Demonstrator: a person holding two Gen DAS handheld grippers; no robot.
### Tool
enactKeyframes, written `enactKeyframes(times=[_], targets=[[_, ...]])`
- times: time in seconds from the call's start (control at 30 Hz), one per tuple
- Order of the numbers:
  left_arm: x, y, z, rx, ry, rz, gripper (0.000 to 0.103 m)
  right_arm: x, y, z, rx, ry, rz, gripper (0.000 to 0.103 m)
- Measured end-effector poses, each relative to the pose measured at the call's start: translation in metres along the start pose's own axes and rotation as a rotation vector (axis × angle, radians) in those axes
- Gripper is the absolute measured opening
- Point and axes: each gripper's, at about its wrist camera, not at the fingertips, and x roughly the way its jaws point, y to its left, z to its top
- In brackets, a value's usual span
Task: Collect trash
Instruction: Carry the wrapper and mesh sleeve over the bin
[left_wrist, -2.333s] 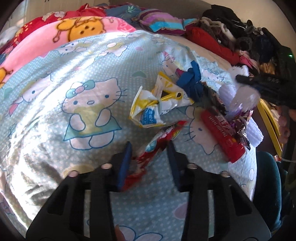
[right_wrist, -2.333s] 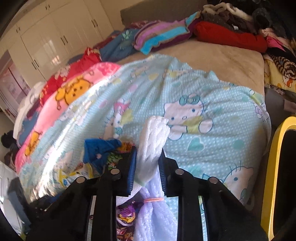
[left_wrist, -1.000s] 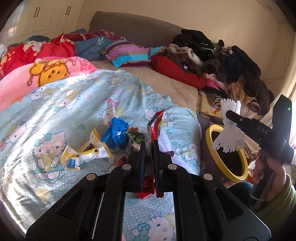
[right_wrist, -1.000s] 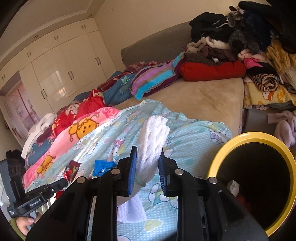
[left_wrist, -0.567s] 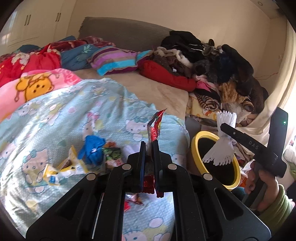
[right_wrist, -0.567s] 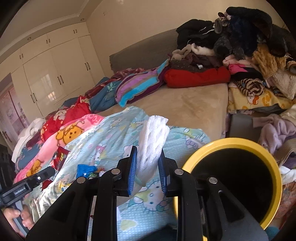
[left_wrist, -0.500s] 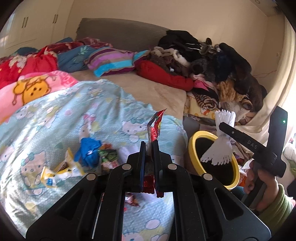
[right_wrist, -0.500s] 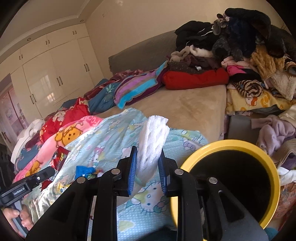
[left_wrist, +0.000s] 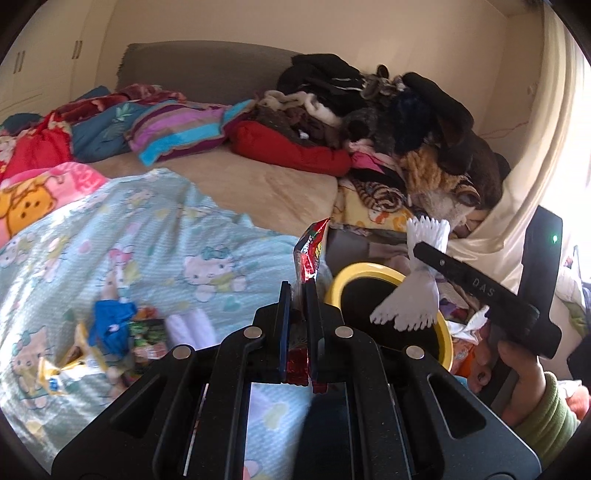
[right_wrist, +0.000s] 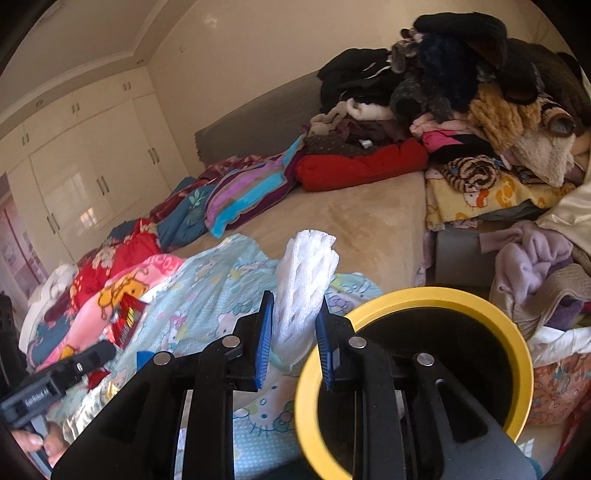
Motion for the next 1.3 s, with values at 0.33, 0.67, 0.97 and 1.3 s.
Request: enactKeyframes(times=[0.33, 0.67, 0.97, 1.3], targets=[[0.029, -0.043, -0.003, 0.059, 0.038, -0.049, 0.004, -0.012, -0.045, 0.006, 0.075, -0.029, -0.045, 0.021], [0.054, -0.079, -0.007, 0.103, 0.059, -0.093, 0.004, -0.017, -0.077, 0.006, 0.097, -0.036, -0.081, 0.021], [0.081, -0.100, -0.008, 0.115, 0.084, -0.139, 0.004, -0.017, -0.110, 0.003, 0.134, -0.031, -0.120, 0.021], [0.116, -0.115, -0.013, 0.107, 0.137, -0.166, 0.004, -0.005, -0.140, -0.006, 0.087, 0.017, -0.210, 0.021]])
